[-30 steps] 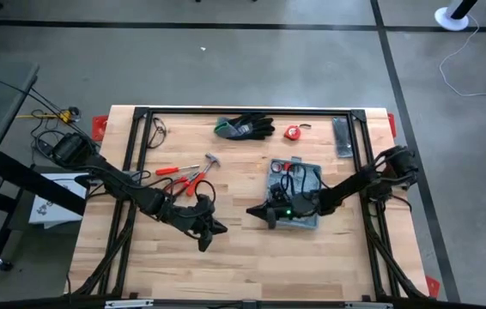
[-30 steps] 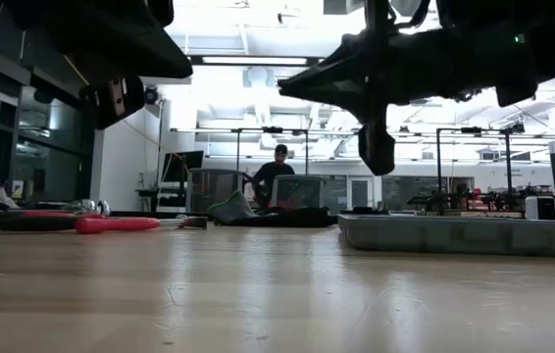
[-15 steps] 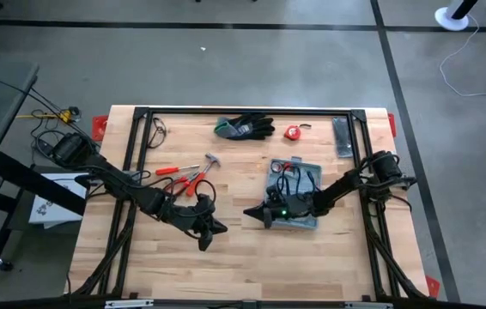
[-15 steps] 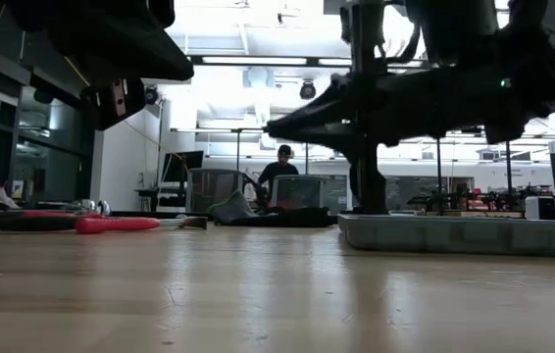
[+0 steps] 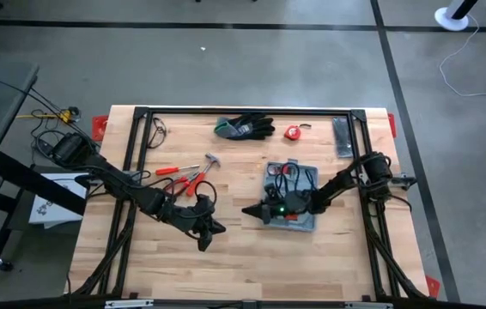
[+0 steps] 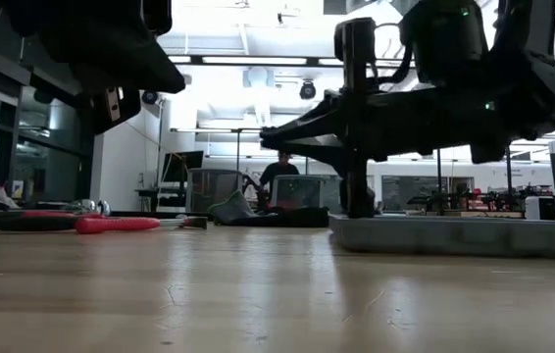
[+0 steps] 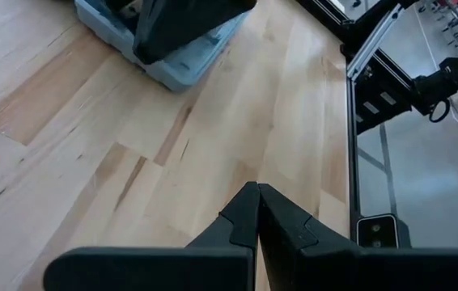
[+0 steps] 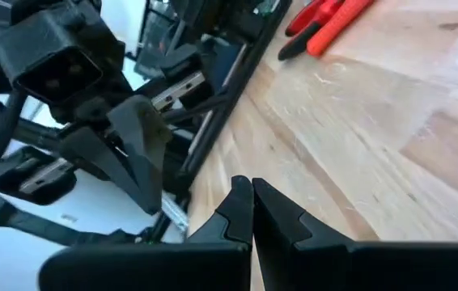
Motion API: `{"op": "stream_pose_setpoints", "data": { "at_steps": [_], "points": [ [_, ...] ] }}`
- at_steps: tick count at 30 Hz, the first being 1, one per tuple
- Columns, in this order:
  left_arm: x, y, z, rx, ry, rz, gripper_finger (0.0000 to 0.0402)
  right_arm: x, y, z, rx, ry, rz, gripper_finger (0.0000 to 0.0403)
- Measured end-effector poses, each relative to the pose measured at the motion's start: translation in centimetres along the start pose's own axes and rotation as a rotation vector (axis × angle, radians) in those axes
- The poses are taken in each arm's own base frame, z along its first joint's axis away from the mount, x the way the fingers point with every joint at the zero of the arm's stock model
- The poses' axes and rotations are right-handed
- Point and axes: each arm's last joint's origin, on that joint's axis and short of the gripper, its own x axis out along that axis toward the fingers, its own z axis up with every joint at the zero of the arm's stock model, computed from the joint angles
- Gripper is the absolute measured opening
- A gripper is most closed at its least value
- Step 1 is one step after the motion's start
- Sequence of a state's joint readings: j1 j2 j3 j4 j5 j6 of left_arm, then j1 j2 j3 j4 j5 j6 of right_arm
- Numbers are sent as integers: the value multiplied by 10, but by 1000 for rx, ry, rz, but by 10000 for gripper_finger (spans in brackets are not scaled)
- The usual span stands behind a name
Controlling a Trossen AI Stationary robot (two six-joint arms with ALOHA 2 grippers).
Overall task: Prefit tool cases
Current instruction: Put the screwdriver bit set into the gray tool case
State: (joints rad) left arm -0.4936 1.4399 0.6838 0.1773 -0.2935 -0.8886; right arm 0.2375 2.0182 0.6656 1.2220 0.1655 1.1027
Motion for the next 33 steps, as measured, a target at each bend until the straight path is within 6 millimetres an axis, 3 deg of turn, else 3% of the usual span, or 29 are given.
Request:
{"op": "stream_pose_setpoints", "data": {
  "at_steps": [5, 14, 21, 26, 28, 31, 33],
  "points": [
    [0, 0, 0, 0, 0, 0, 0, -3, 17, 6, -46, -47, 51, 0],
    [0, 0, 0, 2, -2, 5, 0, -7, 9, -20, 29, 88, -121, 0],
    [0, 1, 0, 11, 0, 13, 0, -10, 26, -15, 3, -14, 78, 0],
    [0, 1, 0, 5, 0, 13, 0, -12, 10, -28, 21, 75, -127, 0],
    [0, 1, -1, 7, 2, 16, 0, -12, 7, -27, 28, 87, -132, 0],
    [0, 1, -1, 7, 3, 19, 0, -15, 13, -22, 11, 56, -48, 0],
    [0, 2, 0, 4, -1, 19, 0, -19, 31, -17, 8, 24, 34, 0]
  ]
}}
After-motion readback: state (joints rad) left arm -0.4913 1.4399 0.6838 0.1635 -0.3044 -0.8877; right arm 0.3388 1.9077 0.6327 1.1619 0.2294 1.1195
